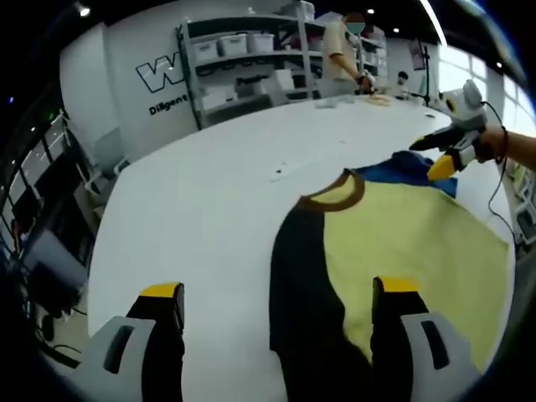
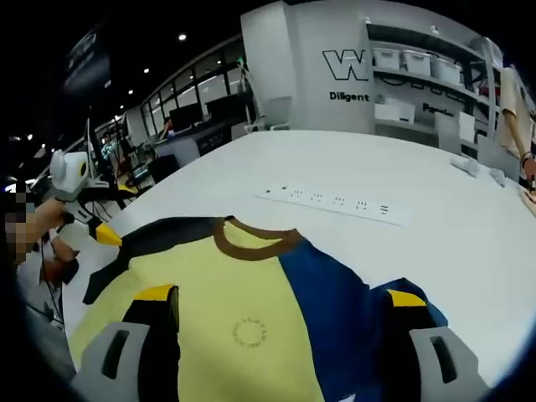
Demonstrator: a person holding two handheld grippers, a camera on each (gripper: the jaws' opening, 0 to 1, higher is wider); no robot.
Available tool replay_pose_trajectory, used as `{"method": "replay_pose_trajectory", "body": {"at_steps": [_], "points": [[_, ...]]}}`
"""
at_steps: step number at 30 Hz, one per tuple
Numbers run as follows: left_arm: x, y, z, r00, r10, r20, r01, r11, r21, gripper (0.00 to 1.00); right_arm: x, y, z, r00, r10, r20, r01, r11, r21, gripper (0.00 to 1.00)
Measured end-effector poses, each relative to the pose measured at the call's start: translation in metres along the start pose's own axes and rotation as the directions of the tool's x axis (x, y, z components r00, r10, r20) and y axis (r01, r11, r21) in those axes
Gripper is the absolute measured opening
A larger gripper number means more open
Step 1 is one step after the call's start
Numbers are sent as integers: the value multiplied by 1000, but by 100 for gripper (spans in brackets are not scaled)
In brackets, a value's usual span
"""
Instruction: Fold the garment on the visible template until the final outline fits inside the template.
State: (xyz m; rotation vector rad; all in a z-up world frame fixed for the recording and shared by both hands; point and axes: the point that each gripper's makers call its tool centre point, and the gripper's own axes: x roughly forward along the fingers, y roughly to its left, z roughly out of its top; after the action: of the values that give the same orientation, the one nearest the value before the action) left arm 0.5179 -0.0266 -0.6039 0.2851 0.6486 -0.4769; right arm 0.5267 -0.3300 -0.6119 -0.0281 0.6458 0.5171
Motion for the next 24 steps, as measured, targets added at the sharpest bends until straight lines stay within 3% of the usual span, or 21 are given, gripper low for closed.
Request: {"method": "replay_pose_trajectory", "body": {"at_steps": [5, 10, 22, 24], "points": [[-5, 1, -11, 1000, 2, -14, -3, 1000, -14, 87, -7, -7, -1, 1000, -12, 6, 12, 1000, 5, 99], [-9, 4, -27, 999, 25, -22, -27, 996, -91, 82, -14, -11, -7, 1000, -18, 4, 18, 1000, 9, 99], [-1, -5, -58, 999, 5, -40, -9, 996, -92, 50, -27, -22, -23, 999, -38, -4, 38, 997, 61, 99], [0, -9, -62, 999, -14, -47, 8, 992, -124, 44, -29, -23, -25, 999, -41, -3, 41, 997, 62, 99]]}}
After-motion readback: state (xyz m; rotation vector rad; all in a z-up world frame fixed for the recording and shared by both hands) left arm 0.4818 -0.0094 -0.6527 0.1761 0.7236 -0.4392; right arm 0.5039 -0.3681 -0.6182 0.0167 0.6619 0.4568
